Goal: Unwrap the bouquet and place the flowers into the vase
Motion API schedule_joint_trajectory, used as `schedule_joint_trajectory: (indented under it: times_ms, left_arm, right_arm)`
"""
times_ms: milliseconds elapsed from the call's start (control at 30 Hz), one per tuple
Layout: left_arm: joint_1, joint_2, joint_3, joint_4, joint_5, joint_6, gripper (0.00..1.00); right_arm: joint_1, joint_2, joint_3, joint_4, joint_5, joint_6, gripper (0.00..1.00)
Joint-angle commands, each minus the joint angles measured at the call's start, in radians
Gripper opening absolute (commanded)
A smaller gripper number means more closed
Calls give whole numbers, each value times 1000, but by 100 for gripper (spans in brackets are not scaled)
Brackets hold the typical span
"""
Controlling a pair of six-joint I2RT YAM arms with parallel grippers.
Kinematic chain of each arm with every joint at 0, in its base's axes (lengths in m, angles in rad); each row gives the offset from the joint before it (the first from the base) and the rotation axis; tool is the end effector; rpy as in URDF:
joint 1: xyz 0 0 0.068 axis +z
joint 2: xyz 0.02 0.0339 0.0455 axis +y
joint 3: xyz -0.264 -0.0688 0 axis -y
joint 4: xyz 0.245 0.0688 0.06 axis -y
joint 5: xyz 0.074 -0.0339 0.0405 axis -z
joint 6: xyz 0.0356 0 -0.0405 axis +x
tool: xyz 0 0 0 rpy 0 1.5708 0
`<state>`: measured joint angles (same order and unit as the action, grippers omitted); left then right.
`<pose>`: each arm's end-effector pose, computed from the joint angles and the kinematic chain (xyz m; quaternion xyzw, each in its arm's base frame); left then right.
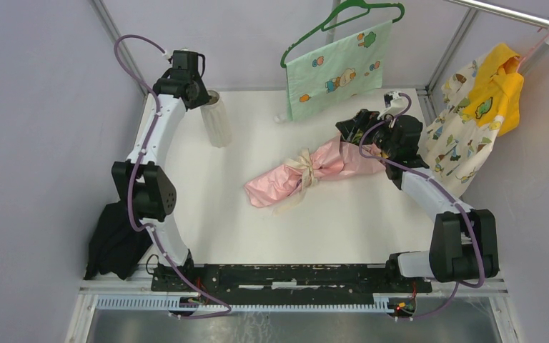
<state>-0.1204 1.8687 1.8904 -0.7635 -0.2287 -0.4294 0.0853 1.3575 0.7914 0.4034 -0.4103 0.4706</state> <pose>0.4192 -0.0426 0.3578 -0.1853 0.8914 -0.0081 0.4134 0.3060 0.0404 0.2735 0.0134 0.7577 0.3232 0.5668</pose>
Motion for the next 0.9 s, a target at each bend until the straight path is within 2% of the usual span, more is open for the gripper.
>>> schedule_joint_trajectory:
  times_ms: [0, 267, 867]
  left_arm:
    - [-5, -92, 22, 20, 3, -22, 2]
    - [-7, -118, 4, 19, 16, -29, 2]
    - [-46, -373, -330, 70, 57, -81, 2]
  right_arm:
    - [7, 9, 5, 71, -23, 16, 95]
    - [6, 18, 9, 73, -27, 19, 95]
    - [9, 3, -17, 104, -60, 51, 96]
